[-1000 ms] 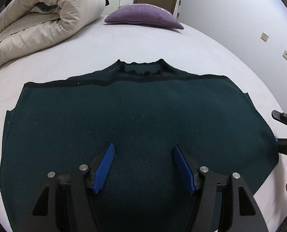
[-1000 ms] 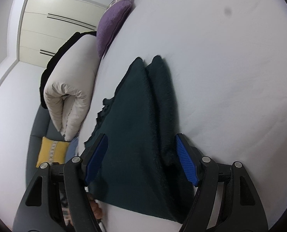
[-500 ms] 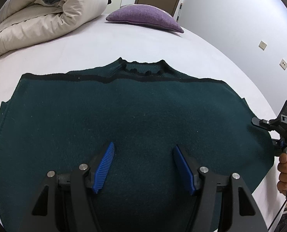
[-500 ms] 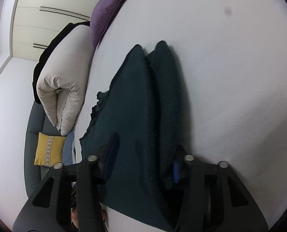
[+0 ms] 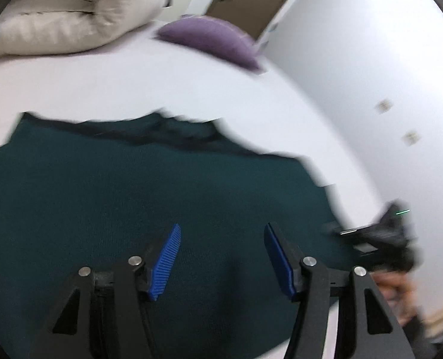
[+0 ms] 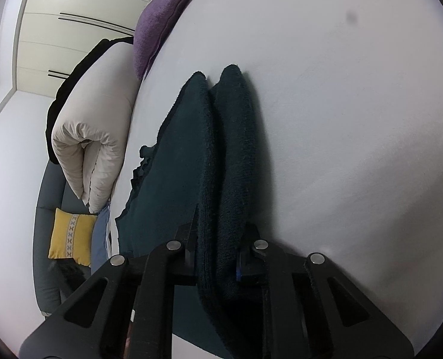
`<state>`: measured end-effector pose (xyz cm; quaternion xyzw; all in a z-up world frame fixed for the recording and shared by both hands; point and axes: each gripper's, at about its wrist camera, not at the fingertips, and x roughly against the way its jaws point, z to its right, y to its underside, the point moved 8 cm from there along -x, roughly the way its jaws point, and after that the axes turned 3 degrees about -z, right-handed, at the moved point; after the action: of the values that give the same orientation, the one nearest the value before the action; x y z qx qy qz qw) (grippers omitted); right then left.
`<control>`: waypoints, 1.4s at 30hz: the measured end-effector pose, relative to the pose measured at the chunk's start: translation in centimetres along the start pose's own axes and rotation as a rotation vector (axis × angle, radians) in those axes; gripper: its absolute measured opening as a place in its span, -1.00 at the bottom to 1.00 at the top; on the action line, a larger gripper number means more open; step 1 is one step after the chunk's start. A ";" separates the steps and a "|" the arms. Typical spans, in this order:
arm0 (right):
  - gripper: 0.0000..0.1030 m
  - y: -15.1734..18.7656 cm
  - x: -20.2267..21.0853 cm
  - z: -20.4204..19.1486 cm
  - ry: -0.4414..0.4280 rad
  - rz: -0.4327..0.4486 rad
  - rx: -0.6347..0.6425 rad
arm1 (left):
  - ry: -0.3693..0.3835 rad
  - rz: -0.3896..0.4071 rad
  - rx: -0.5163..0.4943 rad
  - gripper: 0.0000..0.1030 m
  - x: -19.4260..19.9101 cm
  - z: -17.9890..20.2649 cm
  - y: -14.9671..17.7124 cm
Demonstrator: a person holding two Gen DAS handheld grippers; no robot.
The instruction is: Fold small clothes
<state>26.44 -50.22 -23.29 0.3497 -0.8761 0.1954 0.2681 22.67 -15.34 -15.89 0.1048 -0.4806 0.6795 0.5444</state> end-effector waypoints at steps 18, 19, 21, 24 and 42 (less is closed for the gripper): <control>-0.76 0.2 0.0 -2.6 0.206 0.080 0.118 | 0.213 -0.108 0.266 -0.92 -5.3 -6.2 0.9; -0.76 0.3 0.0 -3.4 0.255 0.088 0.154 | 0.211 -0.110 0.258 -0.92 -5.3 -6.1 0.9; -0.76 0.8 -0.2 -5.8 0.339 0.100 0.233 | 0.225 -0.110 0.268 -0.93 -5.3 -6.0 1.0; -0.76 3.4 -2.0 -13.9 0.426 0.094 0.499 | 0.298 -0.073 0.330 -0.59 -3.9 -6.3 0.6; -0.77 15.6 -13.2 -23.3 0.428 -0.130 1.022 | 0.421 -0.022 0.516 0.77 0.9 -8.9 -1.3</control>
<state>31.05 -20.55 -15.48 0.4412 -0.5725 0.6451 0.2478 26.78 -8.00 -19.22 0.1018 -0.1684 0.7795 0.5946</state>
